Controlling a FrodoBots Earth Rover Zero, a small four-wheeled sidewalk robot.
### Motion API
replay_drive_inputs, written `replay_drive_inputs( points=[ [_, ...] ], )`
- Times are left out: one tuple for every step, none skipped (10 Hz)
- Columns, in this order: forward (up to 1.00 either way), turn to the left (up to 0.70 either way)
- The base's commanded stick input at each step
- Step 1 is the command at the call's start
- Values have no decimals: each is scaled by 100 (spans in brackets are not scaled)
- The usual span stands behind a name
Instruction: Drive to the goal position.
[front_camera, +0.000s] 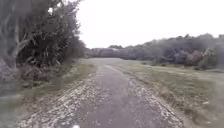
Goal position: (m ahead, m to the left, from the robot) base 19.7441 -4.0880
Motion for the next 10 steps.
replay_drive_inputs(
  points=[
    [45,0],
    [45,0],
    [45,0],
    [45,0],
    [45,0],
    [45,0],
    [45,0],
    [45,0],
    [45,0],
    [45,0]
  ],
)
